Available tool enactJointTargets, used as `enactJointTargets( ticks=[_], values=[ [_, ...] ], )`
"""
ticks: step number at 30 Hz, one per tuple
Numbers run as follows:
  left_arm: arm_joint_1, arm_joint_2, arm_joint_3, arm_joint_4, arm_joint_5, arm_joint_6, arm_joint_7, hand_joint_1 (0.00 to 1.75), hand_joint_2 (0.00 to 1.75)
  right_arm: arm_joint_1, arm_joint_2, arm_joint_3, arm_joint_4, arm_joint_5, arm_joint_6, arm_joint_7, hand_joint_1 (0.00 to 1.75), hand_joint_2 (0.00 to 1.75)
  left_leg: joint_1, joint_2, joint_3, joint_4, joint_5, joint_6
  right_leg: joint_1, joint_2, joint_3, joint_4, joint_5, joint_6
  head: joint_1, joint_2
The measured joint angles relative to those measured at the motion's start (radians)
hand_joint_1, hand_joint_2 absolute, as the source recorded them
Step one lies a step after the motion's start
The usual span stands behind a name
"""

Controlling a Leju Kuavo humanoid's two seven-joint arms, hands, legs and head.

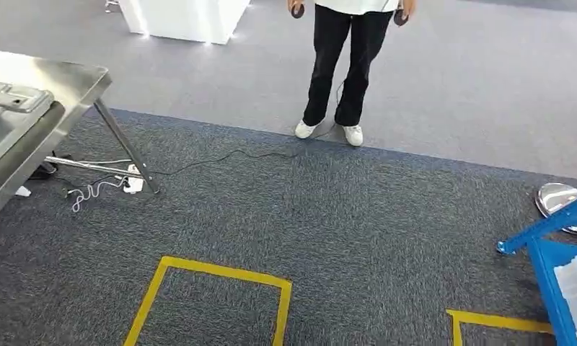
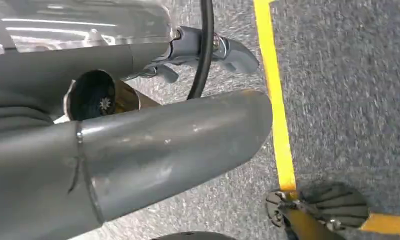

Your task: Take the parts from the cabinet and place them on the table.

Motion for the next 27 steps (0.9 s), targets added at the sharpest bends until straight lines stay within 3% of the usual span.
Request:
enactJointTargets(
  ticks=[1,2,3,4,5,6,7,10,11,12,13,15,16,17,18,19,20,21,22,23,24,25,27],
  values=[
    [0.001,0.000,0.000,0.000,0.000,0.000,0.001,0.00,0.00,0.000,0.000,0.000,0.000,0.000,0.000,0.000,0.00,0.00,-0.001,0.014,-0.001,0.000,-0.001,0.000,-0.003,-0.003,-0.021,0.044,-0.009,0.004,0.000,0.000],
    [0.000,0.000,0.000,0.000,-0.001,0.000,0.001,0.00,0.00,0.002,0.000,-0.001,0.000,0.000,0.000,0.000,0.00,0.00,-0.001,0.026,0.000,0.001,-0.003,0.000,-0.005,-0.007,-0.018,0.044,0.002,0.006,0.000,0.000],
    [-0.001,0.000,0.000,0.000,-0.002,0.000,0.001,0.00,0.00,0.003,0.000,-0.002,0.000,0.000,0.000,0.000,0.00,0.00,-0.001,0.038,0.001,0.001,-0.004,-0.002,-0.007,-0.011,0.008,-0.004,0.035,0.008,0.001,0.000],
    [-0.002,0.000,0.000,0.000,-0.002,0.000,0.001,0.00,0.00,0.005,0.000,-0.004,0.000,0.000,0.000,0.000,0.00,0.00,0.000,0.049,0.004,0.001,-0.007,-0.005,-0.009,-0.020,0.058,-0.092,0.079,0.008,0.001,0.000],
    [-0.002,-0.001,0.000,0.000,-0.002,0.000,0.001,0.00,0.00,0.005,0.000,-0.005,0.000,0.000,0.000,0.000,0.00,0.00,0.000,0.058,0.008,0.001,-0.010,-0.010,-0.010,-0.042,0.109,-0.183,0.115,0.006,0.000,0.000],
    [-0.002,-0.001,0.000,0.000,-0.002,0.000,0.001,0.00,0.00,0.003,0.000,-0.006,0.000,0.000,0.000,0.000,0.00,0.00,-0.002,0.067,0.012,0.002,-0.014,-0.015,-0.006,-0.096,0.139,-0.250,0.114,0.002,0.001,0.000],
    [-0.002,-0.001,0.000,0.000,-0.002,0.001,0.001,0.00,0.00,0.000,0.000,-0.006,0.000,0.000,0.000,0.000,0.00,0.00,-0.009,0.075,0.012,0.004,-0.019,-0.024,0.003,-0.089,0.141,-0.251,0.118,-0.007,-0.001,0.000],
    [-0.007,-0.002,0.000,0.000,-0.002,0.002,0.001,0.00,0.00,0.003,0.000,-0.006,0.000,0.000,0.000,0.000,0.00,0.00,-0.007,0.099,0.023,-0.001,-0.021,-0.038,0.011,-0.057,0.134,-0.249,0.116,-0.023,0.000,0.000],
    [-0.009,-0.003,0.000,0.000,-0.002,0.002,0.001,0.00,0.00,0.002,0.000,-0.006,0.000,0.000,0.000,0.000,0.00,0.00,-0.003,0.097,0.021,0.004,-0.030,-0.046,-0.001,-0.044,0.142,-0.260,0.124,-0.034,-0.001,0.000],
    [-0.009,-0.003,0.000,0.000,-0.002,0.002,0.001,0.00,0.00,0.003,0.000,-0.006,0.000,0.000,0.000,0.000,0.00,0.00,0.001,0.052,0.017,0.026,-0.047,-0.050,0.000,-0.037,0.144,-0.264,0.125,-0.039,-0.001,0.000],
    [-0.008,-0.003,0.000,0.000,-0.002,0.003,0.000,0.00,0.00,0.000,0.000,-0.006,0.000,0.000,0.000,0.000,0.00,0.00,0.001,0.016,-0.011,0.091,-0.092,-0.050,-0.001,-0.028,0.143,-0.264,0.127,-0.048,-0.002,0.000],
    [-0.005,-0.003,0.001,0.000,-0.002,0.003,0.001,0.00,0.00,0.000,0.000,-0.007,0.000,0.000,0.000,0.000,0.00,0.00,0.001,-0.004,-0.088,0.252,-0.165,-0.052,0.003,-0.005,0.141,-0.263,0.126,-0.052,-0.001,0.000],
    [-0.002,-0.003,0.001,0.000,-0.002,0.003,0.001,0.00,0.00,0.000,0.000,-0.007,0.000,0.000,0.000,0.000,0.00,0.00,0.001,-0.006,-0.121,0.315,-0.180,-0.051,0.005,0.010,0.141,-0.262,0.126,-0.052,-0.001,0.000],
    [0.000,-0.003,0.001,0.000,-0.002,0.003,0.001,0.00,0.00,0.001,0.000,-0.007,0.000,0.000,0.000,0.000,0.00,0.00,0.001,-0.006,-0.132,0.328,-0.168,-0.049,0.006,0.024,0.142,-0.260,0.126,-0.052,-0.001,0.000],
    [0.000,-0.003,0.001,0.000,-0.002,0.003,0.001,0.00,0.00,0.001,0.000,-0.007,0.000,0.000,0.000,0.000,0.00,0.00,0.001,-0.006,-0.123,0.295,-0.134,-0.046,0.008,0.037,0.142,-0.257,0.125,-0.053,-0.001,0.000],
    [0.000,-0.003,0.001,0.000,-0.002,0.003,0.001,0.00,0.00,0.001,0.000,-0.007,0.000,0.000,0.000,0.000,0.00,0.00,0.001,-0.010,-0.094,0.222,-0.083,-0.042,0.008,0.052,0.143,-0.254,0.124,-0.052,-0.001,0.000],
    [-0.001,-0.003,0.001,0.000,-0.002,0.003,0.001,0.00,0.00,0.001,0.001,-0.007,0.000,0.000,0.000,0.000,0.00,0.00,0.001,-0.026,-0.053,0.125,-0.029,-0.036,0.008,0.066,0.143,-0.251,0.122,-0.050,-0.002,0.000],
    [0.001,-0.002,0.001,0.000,-0.002,0.003,0.001,0.00,0.00,0.000,0.002,-0.007,0.000,0.004,0.002,-0.004,0.00,0.00,0.000,-0.047,-0.026,0.048,-0.002,-0.029,0.007,0.069,0.141,-0.248,0.120,-0.050,-0.001,0.000],
    [0.000,-0.002,0.001,0.000,-0.002,0.003,0.001,0.00,0.00,0.000,0.003,-0.007,0.000,0.020,0.005,-0.007,0.00,0.00,-0.002,-0.050,-0.020,0.027,-0.012,-0.029,0.014,0.080,0.137,-0.239,0.118,-0.044,-0.002,0.000],
    [-0.008,-0.002,0.002,0.000,-0.004,0.003,0.001,0.00,0.00,0.002,0.003,-0.005,0.000,0.033,0.008,-0.007,0.00,0.00,-0.001,-0.050,-0.022,0.026,-0.011,-0.028,0.010,0.085,0.133,-0.241,0.120,-0.040,0.000,0.000],
    [-0.010,-0.003,0.002,0.000,-0.007,0.003,0.002,0.00,0.00,0.005,0.003,-0.004,0.000,0.043,0.013,-0.007,0.00,0.00,0.000,-0.050,-0.022,0.019,-0.008,-0.030,0.012,0.084,0.132,-0.239,0.114,-0.039,-0.001,0.000],
    [-0.009,-0.003,0.002,0.000,-0.011,0.003,0.002,0.00,0.00,0.006,0.003,-0.003,0.000,0.047,0.014,-0.007,0.00,0.00,-0.003,-0.050,-0.021,0.020,-0.009,-0.032,0.011,0.082,0.133,-0.241,0.117,-0.048,0.000,0.000],
    [-0.008,-0.002,0.004,0.000,-0.014,0.003,0.004,0.00,0.00,0.007,0.003,-0.002,0.000,0.049,0.018,-0.006,0.00,0.00,-0.006,-0.050,-0.020,0.020,-0.007,-0.028,0.009,0.080,0.135,-0.244,0.118,-0.044,-0.001,0.000]
  ],
)
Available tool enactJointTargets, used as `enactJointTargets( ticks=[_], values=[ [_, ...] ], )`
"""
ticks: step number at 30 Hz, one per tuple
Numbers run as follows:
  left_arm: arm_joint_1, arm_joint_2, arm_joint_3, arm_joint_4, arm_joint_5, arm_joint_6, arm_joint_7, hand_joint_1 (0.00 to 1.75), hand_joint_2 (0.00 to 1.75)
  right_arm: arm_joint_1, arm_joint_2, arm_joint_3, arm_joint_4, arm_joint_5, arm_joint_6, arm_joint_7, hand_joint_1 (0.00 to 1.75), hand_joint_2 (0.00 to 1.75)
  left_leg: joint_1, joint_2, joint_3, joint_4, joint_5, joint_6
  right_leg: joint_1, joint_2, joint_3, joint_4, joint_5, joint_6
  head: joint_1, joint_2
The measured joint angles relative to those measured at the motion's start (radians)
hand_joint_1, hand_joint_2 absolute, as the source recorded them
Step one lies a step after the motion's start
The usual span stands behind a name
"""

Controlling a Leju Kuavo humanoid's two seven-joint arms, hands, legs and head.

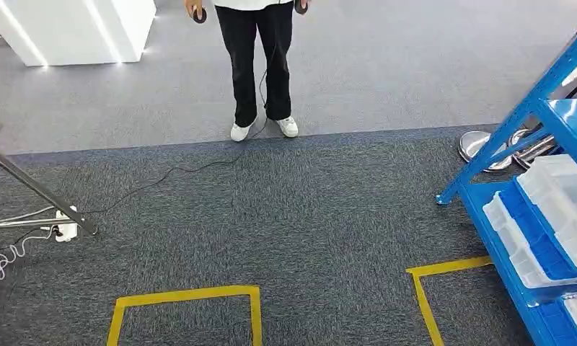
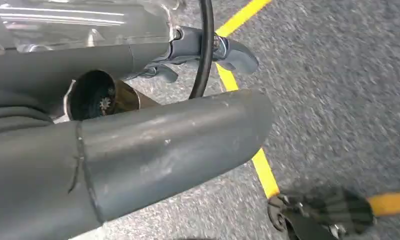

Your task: Take the parts from the cabinet and place them on the table.

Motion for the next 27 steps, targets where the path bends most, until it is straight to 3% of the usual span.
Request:
enactJointTargets(
  ticks=[9,11,13,14,15,16,18,19,20,21,23,24,25,27],
  values=[
    [-0.001,0.000,0.001,0.000,-0.003,0.000,0.004,0.00,0.00,-0.002,0.002,0.005,0.000,0.004,0.001,0.000,0.00,0.00,-0.002,-0.002,0.000,0.001,0.000,0.007,-0.002,-0.001,0.004,-0.010,0.004,0.014,0.000,0.000],
    [-0.002,0.001,0.001,0.000,-0.003,0.000,0.004,0.00,0.00,-0.002,0.005,0.005,0.000,0.005,0.002,0.000,0.00,0.00,-0.008,-0.002,0.000,0.005,-0.002,0.022,-0.010,0.002,0.005,-0.019,0.007,0.033,0.000,0.000],
    [-0.004,0.000,0.001,0.000,-0.008,0.000,0.004,0.00,0.00,-0.001,0.005,0.005,0.000,0.006,0.003,0.000,0.00,0.00,-0.004,0.003,0.008,-0.014,0.008,0.031,-0.006,0.007,0.007,-0.026,0.011,0.040,0.000,0.000],
    [-0.004,-0.001,0.001,0.000,-0.009,0.000,0.004,0.00,0.00,-0.002,0.005,0.005,0.000,0.007,0.003,0.000,0.00,0.00,0.006,0.012,0.018,-0.032,0.020,0.037,-0.006,-0.019,0.008,-0.018,0.005,0.039,0.000,0.000],
    [-0.004,-0.001,0.001,0.000,-0.011,0.000,0.004,0.00,0.00,-0.002,0.005,0.005,0.000,0.007,0.003,0.000,0.00,0.00,0.005,0.015,0.024,-0.042,0.023,0.041,-0.003,-0.059,-0.009,0.023,-0.026,0.042,0.003,0.000],
    [-0.002,-0.001,0.002,0.000,-0.014,0.000,0.004,0.00,0.00,-0.004,0.005,0.005,0.000,0.007,0.003,0.000,0.00,0.00,0.005,0.021,0.024,-0.043,0.023,0.041,-0.005,-0.075,-0.047,0.097,-0.068,0.045,0.001,0.000],
    [0.002,0.000,0.002,0.000,-0.018,0.000,0.006,0.00,0.00,-0.004,0.005,0.005,0.000,0.007,0.004,0.000,0.00,0.00,0.005,0.034,0.024,-0.043,0.020,0.040,-0.014,-0.082,-0.127,0.251,-0.128,0.051,0.001,0.000],
    [0.003,0.000,0.002,0.000,-0.018,0.000,0.006,0.00,0.00,-0.003,0.006,0.005,0.000,0.008,0.004,0.000,0.00,0.00,0.005,0.040,0.025,-0.042,0.017,0.038,-0.022,-0.084,-0.149,0.289,-0.127,0.057,0.002,0.000],
    [0.004,0.000,0.002,0.000,-0.018,0.000,0.006,0.00,0.00,-0.002,0.006,0.005,0.000,0.008,0.004,0.000,0.00,0.00,0.007,0.042,0.027,-0.042,0.015,0.033,-0.029,-0.086,-0.141,0.266,-0.102,0.061,0.002,0.000],
    [0.004,0.000,0.002,0.000,-0.018,0.000,0.007,0.00,0.00,-0.001,0.006,0.005,0.000,0.008,0.004,0.000,0.00,0.00,0.009,0.043,0.030,-0.040,0.011,0.027,-0.035,-0.089,-0.109,0.202,-0.061,0.066,0.001,0.000],
    [0.004,0.000,0.002,0.000,-0.019,0.000,0.007,0.00,0.00,-0.002,0.005,0.005,0.000,0.008,0.004,0.000,0.00,0.00,0.017,0.045,0.036,-0.026,-0.005,0.007,-0.050,-0.100,-0.012,0.016,0.022,0.080,0.002,0.000],
    [0.003,0.003,0.002,0.000,-0.019,0.000,0.007,0.00,0.00,-0.003,0.007,0.005,0.000,0.009,0.005,0.000,0.00,0.00,0.014,0.045,0.032,-0.021,-0.012,-0.003,-0.041,-0.095,-0.007,0.013,-0.003,0.081,0.003,0.000],
    [0.003,0.003,0.002,0.000,-0.019,0.000,0.007,0.00,0.00,-0.003,0.010,0.005,0.000,0.009,0.006,0.000,0.00,0.00,0.010,0.045,0.029,-0.009,-0.020,-0.013,-0.042,-0.088,-0.008,0.004,0.000,0.063,0.000,0.000],
    [0.002,0.003,0.002,0.000,-0.019,0.001,0.007,0.00,0.00,-0.004,0.011,0.005,0.000,0.009,0.006,0.000,0.00,0.00,0.014,0.045,0.035,-0.017,-0.020,-0.019,-0.032,-0.088,-0.009,0.012,-0.009,0.046,0.000,0.000]
  ],
)
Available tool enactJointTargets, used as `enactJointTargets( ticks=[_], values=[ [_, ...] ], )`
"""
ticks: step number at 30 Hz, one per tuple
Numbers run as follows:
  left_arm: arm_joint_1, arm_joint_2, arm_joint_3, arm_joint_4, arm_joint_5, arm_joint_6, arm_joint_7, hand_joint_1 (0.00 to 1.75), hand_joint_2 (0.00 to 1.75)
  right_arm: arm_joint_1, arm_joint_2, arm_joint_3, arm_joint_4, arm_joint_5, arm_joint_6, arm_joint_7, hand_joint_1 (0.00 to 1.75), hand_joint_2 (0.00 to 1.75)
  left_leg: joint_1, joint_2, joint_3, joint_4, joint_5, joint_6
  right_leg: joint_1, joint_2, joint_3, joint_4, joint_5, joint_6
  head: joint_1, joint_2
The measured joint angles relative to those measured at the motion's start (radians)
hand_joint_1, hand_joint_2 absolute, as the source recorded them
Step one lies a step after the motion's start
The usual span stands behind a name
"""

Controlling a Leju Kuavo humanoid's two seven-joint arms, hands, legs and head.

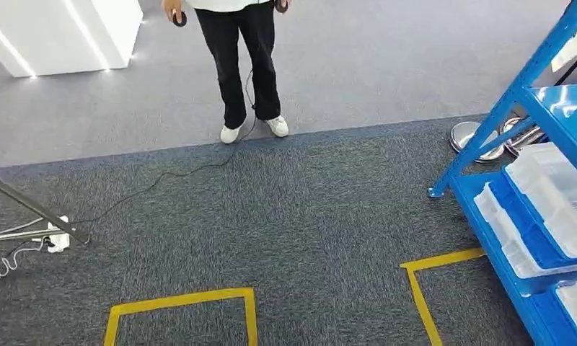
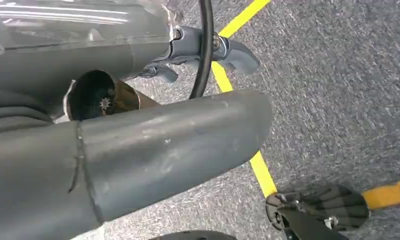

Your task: Take the parts from the cabinet and place them on the table.

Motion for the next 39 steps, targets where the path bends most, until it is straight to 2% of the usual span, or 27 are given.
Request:
enactJointTargets(
  ticks=[2,3,4,6,7,8,9,11,12,13,16,17,18,21,22,23,25,26,27,28,29,31,33,35,37,38,39],
  values=[
    [0.000,0.000,0.000,0.000,0.000,0.000,0.000,0.00,0.00,0.000,0.000,0.000,0.000,0.000,0.000,0.000,0.00,0.00,0.010,0.000,0.006,0.005,-0.011,-0.015,0.001,0.002,0.007,-0.005,-0.001,-0.021,0.000,0.000],
    [-0.001,0.000,0.000,0.000,0.000,0.000,0.000,0.00,0.00,0.000,0.000,0.000,0.000,0.000,-0.001,0.000,0.00,0.00,0.011,-0.001,-0.002,0.037,-0.030,-0.013,0.003,0.001,0.012,-0.005,-0.003,-0.029,0.000,0.000],
    [-0.001,0.000,0.000,0.000,0.000,0.000,0.000,0.00,0.00,0.000,-0.002,0.000,0.000,0.000,-0.001,0.000,0.00,0.00,0.010,-0.001,-0.033,0.102,-0.065,-0.011,0.006,0.000,0.014,-0.005,-0.006,-0.035,0.000,0.000],
    [0.000,0.000,0.000,0.000,0.000,0.000,0.000,0.00,0.00,0.000,-0.002,0.000,0.000,0.000,-0.001,0.000,0.00,0.00,0.008,-0.001,-0.125,0.274,-0.134,-0.008,0.016,0.001,0.018,-0.005,-0.011,-0.044,0.000,0.000],
    [0.002,0.000,0.000,0.000,0.000,0.000,0.000,0.00,0.00,0.000,-0.002,0.000,0.000,0.000,-0.001,0.000,0.00,0.00,0.006,-0.001,-0.165,0.336,-0.145,-0.004,0.022,0.002,0.021,-0.005,-0.014,-0.049,0.000,0.000],
    [0.003,0.000,0.000,0.000,0.000,0.000,0.000,0.00,0.00,0.000,-0.002,0.000,0.000,0.000,-0.001,0.000,0.00,0.00,0.003,-0.002,-0.178,0.341,-0.127,0.003,0.027,0.004,0.026,-0.005,-0.017,-0.051,0.000,0.000],
    [0.004,0.000,0.000,0.000,0.000,0.000,0.001,0.00,0.00,0.001,-0.002,0.000,0.000,0.000,-0.001,0.000,0.00,0.00,-0.002,-0.003,-0.167,0.299,-0.085,0.012,0.031,0.007,0.033,-0.005,-0.022,-0.053,0.000,0.000],
    [0.004,0.000,0.000,0.000,0.000,0.000,0.001,0.00,0.00,0.000,-0.002,0.000,0.000,0.000,-0.001,0.000,0.00,0.00,-0.016,-0.005,-0.102,0.130,0.024,0.032,0.032,0.012,0.047,-0.005,-0.030,-0.052,0.000,0.000],
    [0.004,0.000,0.000,0.000,0.000,0.000,0.001,0.00,0.00,0.000,-0.002,0.000,0.000,0.000,-0.001,0.000,0.00,0.00,-0.025,-0.007,-0.079,0.062,0.051,0.042,0.031,0.013,0.049,-0.005,-0.034,-0.051,0.000,0.000],
    [0.004,0.002,0.000,0.000,0.000,0.000,0.001,0.00,0.00,-0.001,0.001,0.000,0.000,0.000,0.000,0.000,0.00,0.00,-0.029,-0.008,-0.068,0.039,0.038,0.047,0.037,0.015,0.048,-0.001,-0.039,-0.043,0.000,0.000],
    [0.003,0.002,0.000,0.000,0.000,0.000,0.002,0.00,0.00,0.000,0.001,0.000,0.000,0.000,0.000,0.000,0.00,0.00,-0.033,-0.009,-0.065,0.036,0.035,0.048,0.032,0.014,0.050,-0.012,-0.038,-0.033,0.000,0.000],
    [0.004,0.001,0.000,0.000,-0.001,0.000,0.002,0.00,0.00,-0.002,0.001,0.000,0.000,0.000,0.000,0.001,0.00,0.00,-0.024,-0.010,-0.054,0.017,0.041,0.052,0.040,0.013,0.055,-0.013,-0.042,-0.025,0.000,0.000],
    [0.005,0.000,0.000,0.000,-0.001,0.001,0.002,0.00,0.00,-0.001,0.000,0.000,0.000,0.001,0.000,0.001,0.00,0.00,-0.021,-0.006,-0.042,0.003,0.046,0.053,0.036,0.007,0.055,0.003,-0.052,-0.022,0.001,0.000],
    [0.002,0.000,0.000,0.000,-0.001,0.000,0.002,0.00,0.00,-0.001,0.000,0.000,0.000,0.002,0.002,0.001,0.00,0.00,-0.019,-0.003,-0.033,-0.004,0.041,0.060,0.030,0.004,-0.060,0.204,-0.144,-0.011,0.002,0.000],
    [0.002,-0.001,0.000,0.000,-0.001,0.000,0.002,0.00,0.00,0.000,0.000,0.000,0.000,0.002,0.002,0.001,0.00,0.00,-0.019,-0.002,-0.030,-0.004,0.038,0.061,0.027,0.004,-0.098,0.264,-0.157,-0.007,0.003,0.000],
    [0.003,-0.001,0.000,0.000,-0.001,0.000,0.002,0.00,0.00,0.001,0.000,0.000,0.000,0.002,0.004,0.002,0.00,0.00,-0.018,-0.002,-0.026,-0.004,0.033,0.059,0.024,0.003,-0.118,0.284,-0.144,-0.004,0.002,0.000],
    [0.007,-0.001,0.000,0.000,-0.001,0.000,0.002,0.00,0.00,0.004,-0.002,0.000,0.000,0.003,0.005,0.002,0.00,0.00,-0.015,-0.003,-0.010,-0.003,0.023,0.054,0.017,-0.001,-0.083,0.182,-0.053,0.002,0.002,0.000],
    [0.007,-0.002,0.000,0.000,-0.001,0.000,0.002,0.00,0.00,0.004,-0.002,0.000,0.000,0.003,0.005,0.002,0.00,0.00,-0.013,-0.003,0.000,-0.001,0.014,0.049,0.013,-0.004,-0.042,0.087,0.004,0.005,0.003,0.000],
    [0.006,-0.002,0.000,0.000,-0.001,0.000,0.002,0.00,0.00,0.003,-0.003,0.000,0.000,0.003,0.005,0.002,0.00,0.00,-0.012,-0.003,0.005,0.002,0.006,0.042,0.009,-0.009,-0.013,0.011,0.034,0.006,0.003,0.000],
    [0.004,-0.002,0.000,0.000,-0.001,0.000,0.002,0.00,0.00,0.003,-0.003,0.000,0.001,0.003,0.006,0.002,0.00,0.00,-0.020,-0.002,0.000,0.010,-0.004,0.032,0.020,-0.010,-0.002,-0.003,0.015,0.002,0.004,0.000],
    [0.003,-0.002,0.000,0.000,-0.001,0.000,0.002,0.00,0.00,0.001,-0.003,0.000,0.000,0.003,0.006,0.002,0.00,0.00,-0.019,-0.003,0.002,0.008,-0.007,0.029,0.018,-0.008,-0.003,0.000,0.014,-0.010,0.002,0.000],
    [0.002,-0.002,0.000,0.000,-0.002,-0.001,0.002,0.00,0.00,0.002,-0.003,0.000,0.000,0.003,0.008,0.002,0.00,0.00,-0.016,0.001,0.009,0.004,-0.010,0.022,0.024,-0.005,-0.002,-0.001,0.008,-0.020,0.002,0.000],
    [0.001,-0.002,0.000,0.000,-0.001,-0.001,0.002,0.00,0.00,0.003,-0.003,0.000,0.000,0.004,0.010,0.003,0.00,0.00,-0.011,-0.001,0.014,0.023,-0.027,0.010,0.019,-0.006,0.014,-0.012,0.007,-0.036,0.003,0.000],
    [0.001,-0.002,0.000,0.000,-0.001,-0.001,0.002,0.00,0.00,0.002,-0.005,0.000,0.000,0.004,0.010,0.004,0.00,0.00,-0.011,-0.002,-0.047,0.141,-0.081,0.005,0.020,-0.008,0.021,-0.013,0.000,-0.047,0.002,0.000],
    [0.003,-0.002,0.000,0.000,-0.002,-0.001,0.002,0.00,0.00,0.001,-0.005,0.000,0.000,0.008,0.009,0.004,0.00,0.00,-0.009,-0.002,-0.145,0.307,-0.139,0.002,0.024,-0.005,0.026,-0.013,-0.007,-0.054,0.002,0.000],
    [0.005,-0.002,0.000,0.000,-0.001,-0.001,0.002,0.00,0.00,0.001,-0.005,0.000,0.000,0.008,0.009,0.004,0.00,0.00,-0.009,-0.002,-0.175,0.342,-0.133,0.002,0.025,-0.003,0.032,-0.012,-0.011,-0.054,0.002,0.000],
    [0.006,-0.002,0.000,0.000,-0.001,-0.001,0.002,0.00,0.00,0.002,-0.005,0.000,0.000,0.009,0.009,0.004,0.00,0.00,-0.009,-0.002,-0.177,0.324,-0.101,0.004,0.025,-0.001,0.040,-0.013,-0.017,-0.054,0.002,0.000]
  ],
)
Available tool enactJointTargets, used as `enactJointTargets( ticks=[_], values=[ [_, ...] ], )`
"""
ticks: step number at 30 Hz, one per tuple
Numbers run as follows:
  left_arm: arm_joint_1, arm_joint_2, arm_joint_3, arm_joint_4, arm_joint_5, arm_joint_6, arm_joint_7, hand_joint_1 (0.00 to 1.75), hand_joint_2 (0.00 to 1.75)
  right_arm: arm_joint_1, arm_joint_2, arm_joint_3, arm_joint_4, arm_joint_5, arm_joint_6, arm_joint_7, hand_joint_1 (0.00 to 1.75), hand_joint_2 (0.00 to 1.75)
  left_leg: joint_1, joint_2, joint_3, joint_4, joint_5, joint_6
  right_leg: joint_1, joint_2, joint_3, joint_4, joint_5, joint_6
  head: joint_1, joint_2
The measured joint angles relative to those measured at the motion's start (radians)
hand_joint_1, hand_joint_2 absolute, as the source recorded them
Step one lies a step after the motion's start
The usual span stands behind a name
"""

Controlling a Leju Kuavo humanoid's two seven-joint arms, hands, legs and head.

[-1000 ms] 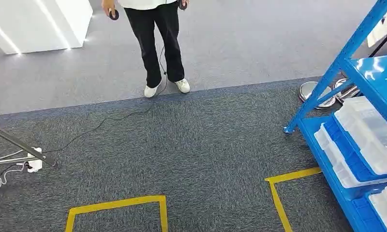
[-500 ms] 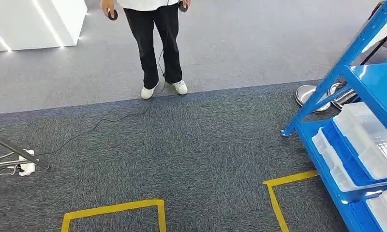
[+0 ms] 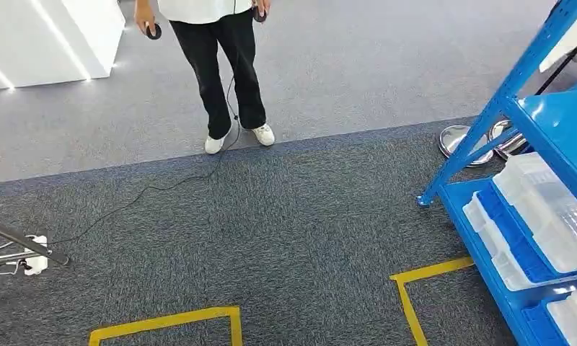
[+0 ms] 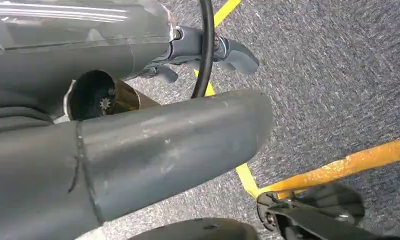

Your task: Take the parts from the cabinet and place them on the table.

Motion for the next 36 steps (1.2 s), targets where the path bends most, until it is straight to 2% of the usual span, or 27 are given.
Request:
enactJointTargets(
  ticks=[2,5,7,8,9,10,11,12,14,15,16,17,18,20,21,22,23,24,28,33,36],
  values=[
    [0.000,0.000,0.000,0.000,0.000,0.000,0.000,0.00,0.00,0.001,0.000,0.000,0.000,0.001,0.000,0.000,0.00,0.00,0.000,-0.001,0.046,-0.132,0.101,0.008,0.000,0.003,0.018,0.000,-0.011,0.003,0.000,0.000],
    [0.000,0.000,0.000,0.000,0.000,0.000,0.000,0.00,0.00,0.001,0.000,0.000,0.000,0.001,0.000,0.000,0.00,0.00,0.000,-0.001,0.046,-0.132,0.101,0.008,0.000,0.003,0.018,0.000,-0.011,0.003,0.000,0.000],
    [0.000,0.000,0.000,0.000,0.000,0.000,0.000,0.00,0.00,0.001,0.000,0.000,0.000,0.001,0.000,0.000,0.00,0.00,-0.001,-0.001,0.056,-0.159,0.118,0.010,0.000,0.003,0.022,0.000,-0.013,0.004,0.000,0.000],
    [0.001,0.000,0.000,0.000,0.000,0.000,0.000,0.00,0.00,0.001,0.000,0.000,0.000,0.002,0.000,0.000,0.00,0.00,-0.005,-0.001,0.097,-0.263,0.161,0.021,0.000,0.004,0.025,0.000,-0.023,0.011,0.001,0.000],
    [0.000,0.000,0.000,0.000,0.000,0.000,0.000,0.00,0.00,-0.002,0.000,0.000,0.000,0.002,0.000,0.000,0.00,0.00,-0.010,-0.002,0.103,-0.284,0.152,0.022,0.005,0.006,0.026,0.005,-0.028,0.019,0.000,0.000],
    [-0.001,0.000,0.000,0.000,-0.001,0.000,0.000,0.00,0.00,-0.003,0.000,0.000,0.000,0.005,0.000,0.000,0.00,0.00,-0.012,-0.004,0.107,-0.292,0.149,0.031,0.003,0.004,0.033,-0.010,-0.029,0.036,0.000,0.000],
    [0.001,0.000,0.000,0.000,-0.001,0.000,0.000,0.00,0.00,-0.003,0.000,0.000,0.000,0.005,-0.001,0.000,0.00,0.00,0.000,-0.003,0.122,-0.312,0.155,0.038,0.001,0.001,0.038,-0.006,-0.038,0.040,0.000,0.000],
    [0.001,0.000,0.001,0.000,-0.002,0.000,-0.001,0.00,0.00,-0.002,-0.001,0.000,0.000,0.006,-0.002,0.000,0.00,0.00,-0.002,-0.004,0.132,-0.321,0.155,0.041,0.002,-0.001,0.027,0.026,-0.054,0.044,0.002,0.000],
    [-0.003,0.000,0.001,0.000,-0.002,0.000,-0.001,0.00,0.00,-0.002,-0.001,0.000,0.000,0.007,-0.002,0.000,0.00,0.00,-0.004,-0.001,0.137,-0.324,0.151,0.051,0.001,0.000,-0.058,0.175,-0.123,0.047,0.002,0.000],
    [-0.003,-0.001,0.001,0.000,-0.002,0.000,-0.001,0.00,0.00,-0.002,-0.001,0.000,0.000,0.007,-0.002,0.000,0.00,0.00,-0.006,0.000,0.139,-0.323,0.147,0.053,0.000,0.000,-0.105,0.252,-0.147,0.050,0.001,0.000],
    [-0.002,-0.001,0.001,0.000,-0.002,-0.001,-0.001,0.00,0.00,-0.001,-0.001,0.000,0.000,0.007,-0.002,0.000,0.00,0.00,-0.006,0.000,0.144,-0.323,0.142,0.054,-0.002,0.000,-0.138,0.297,-0.148,0.052,0.002,0.000],
    [-0.001,0.000,0.001,0.000,-0.002,-0.001,-0.003,0.00,0.00,0.000,-0.001,0.000,0.000,0.008,-0.002,0.000,0.00,0.00,-0.006,-0.001,0.150,-0.323,0.137,0.053,-0.004,0.000,-0.146,0.289,-0.119,0.053,0.002,0.000],
    [0.000,0.000,0.001,0.000,-0.002,0.000,-0.006,0.00,0.00,0.001,-0.001,0.000,0.000,0.008,-0.002,0.000,0.00,0.00,-0.006,-0.003,0.158,-0.323,0.132,0.051,-0.005,-0.001,-0.131,0.240,-0.073,0.054,0.002,0.000],
    [0.000,-0.002,0.001,0.000,-0.002,-0.001,-0.012,0.00,0.00,0.002,-0.002,0.000,0.000,0.008,-0.002,0.000,0.00,0.00,-0.006,-0.004,0.179,-0.321,0.117,0.044,-0.007,-0.003,-0.058,0.057,0.042,0.050,0.002,0.000],
    [0.001,-0.002,0.001,0.000,-0.002,-0.005,-0.016,0.00,0.00,0.003,-0.002,0.000,0.000,0.009,-0.001,0.000,0.00,0.00,-0.009,-0.004,0.176,-0.318,0.110,0.038,-0.003,-0.005,-0.041,0.020,0.042,0.046,0.002,0.000],
    [-0.002,-0.002,0.002,0.000,-0.002,-0.007,-0.019,0.00,0.00,0.002,-0.002,0.000,0.000,0.010,0.000,0.000,0.00,0.00,-0.013,-0.005,0.174,-0.311,0.103,0.031,0.001,-0.004,-0.037,0.002,0.038,0.043,0.001,0.000],
    [-0.003,-0.002,0.002,0.000,-0.002,-0.008,-0.019,0.00,0.00,0.001,-0.002,0.000,0.000,0.010,0.002,0.000,0.00,0.00,-0.014,-0.004,0.175,-0.309,0.101,0.033,-0.006,-0.003,-0.038,-0.001,0.042,0.043,0.000,0.000],
    [-0.002,-0.002,0.002,0.000,-0.002,-0.008,-0.019,0.00,0.00,0.000,-0.001,0.000,0.000,0.010,0.002,0.000,0.00,0.00,-0.016,-0.004,0.175,-0.313,0.105,0.045,-0.004,-0.001,-0.037,0.000,0.041,0.043,0.001,0.000],
    [-0.002,-0.002,0.004,0.000,-0.002,-0.009,-0.024,0.00,0.00,0.001,-0.002,0.000,0.000,0.008,0.001,0.000,0.00,0.00,-0.014,-0.004,0.184,-0.320,0.103,0.042,0.001,-0.002,-0.038,0.000,0.034,0.033,0.000,0.000],
    [-0.003,-0.002,0.008,0.000,-0.003,-0.011,-0.026,0.00,0.00,0.000,-0.002,-0.001,0.000,0.001,0.000,0.000,0.00,0.00,-0.012,-0.003,0.190,-0.327,0.099,0.033,0.003,-0.002,-0.031,0.000,0.029,0.026,0.001,0.000],
    [-0.003,-0.002,0.010,0.000,-0.003,-0.011,-0.027,0.00,0.00,0.000,-0.002,-0.003,0.000,-0.006,0.000,0.000,0.00,0.00,-0.011,-0.003,0.193,-0.328,0.097,0.028,0.004,-0.002,-0.026,0.000,0.028,0.025,0.001,0.000]
  ],
)
